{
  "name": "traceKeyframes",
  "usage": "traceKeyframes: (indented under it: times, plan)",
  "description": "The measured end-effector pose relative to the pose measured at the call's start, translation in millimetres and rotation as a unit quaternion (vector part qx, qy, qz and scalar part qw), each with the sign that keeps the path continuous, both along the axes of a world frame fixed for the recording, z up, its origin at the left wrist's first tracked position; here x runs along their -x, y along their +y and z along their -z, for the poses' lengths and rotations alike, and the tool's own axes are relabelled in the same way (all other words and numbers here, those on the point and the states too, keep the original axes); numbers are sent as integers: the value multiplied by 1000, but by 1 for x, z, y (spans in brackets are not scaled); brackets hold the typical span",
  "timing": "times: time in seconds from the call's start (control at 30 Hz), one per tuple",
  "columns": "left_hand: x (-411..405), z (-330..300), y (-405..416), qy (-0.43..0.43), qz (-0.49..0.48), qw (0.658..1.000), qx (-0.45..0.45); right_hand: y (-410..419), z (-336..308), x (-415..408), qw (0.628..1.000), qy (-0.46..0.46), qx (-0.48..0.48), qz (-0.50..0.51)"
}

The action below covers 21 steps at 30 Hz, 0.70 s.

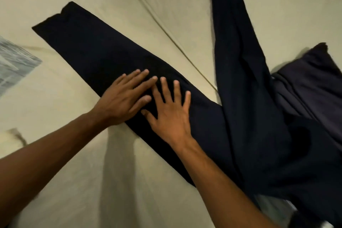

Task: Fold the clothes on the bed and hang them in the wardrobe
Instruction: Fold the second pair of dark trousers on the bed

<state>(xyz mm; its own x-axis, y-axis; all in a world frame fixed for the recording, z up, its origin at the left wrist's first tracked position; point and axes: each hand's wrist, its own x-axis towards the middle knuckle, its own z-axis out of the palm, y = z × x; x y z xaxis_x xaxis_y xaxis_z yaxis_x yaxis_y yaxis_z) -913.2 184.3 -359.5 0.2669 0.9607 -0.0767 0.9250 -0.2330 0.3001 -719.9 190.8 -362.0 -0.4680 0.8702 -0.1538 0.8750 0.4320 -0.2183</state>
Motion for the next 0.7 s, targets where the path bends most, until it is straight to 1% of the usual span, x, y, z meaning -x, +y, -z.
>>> traceKeyframes:
  times: [0.03, 0.07, 0.1, 0.17, 0.23, 0.3, 0.43, 0.53, 0.6, 0.63, 0.7]
  plan:
    - [-2, 6, -4, 16, 5, 999, 27, -10, 1, -22, 1000, -3, 1, 24]
    - [-1, 11, -5, 36, -20, 998, 42, -21, 2, -45, 999, -7, 2, 43]
    - [1, 16, -4, 56, -71, 995, 51, -32, 3, -66, 998, -12, 5, 58]
    - [3, 14, 5, 73, -184, 977, 84, -51, 4, -97, 997, -21, 9, 71]
    - [-10, 3, 14, 82, -227, 964, 109, -65, 3, -117, 997, -17, 17, 70]
    - [-33, -8, 13, 90, -226, 966, 93, -71, -3, -124, 998, -5, 23, 67]
    - [-86, -14, -14, 97, -159, 981, 59, -57, -18, -122, 994, 50, 0, 98]
    - [-110, -11, -23, 90, -129, 986, 57, -28, -27, -115, 981, 152, -34, 112]
    - [-118, -10, -22, 85, -111, 989, 51, 2, -34, -112, 962, 222, -20, 157]
    - [-121, -9, -21, 83, -106, 990, 49, 18, -38, -111, 957, 225, -1, 181]
    - [-126, -5, -20, 73, -112, 990, 54, 46, -41, -105, 967, 168, 39, 188]
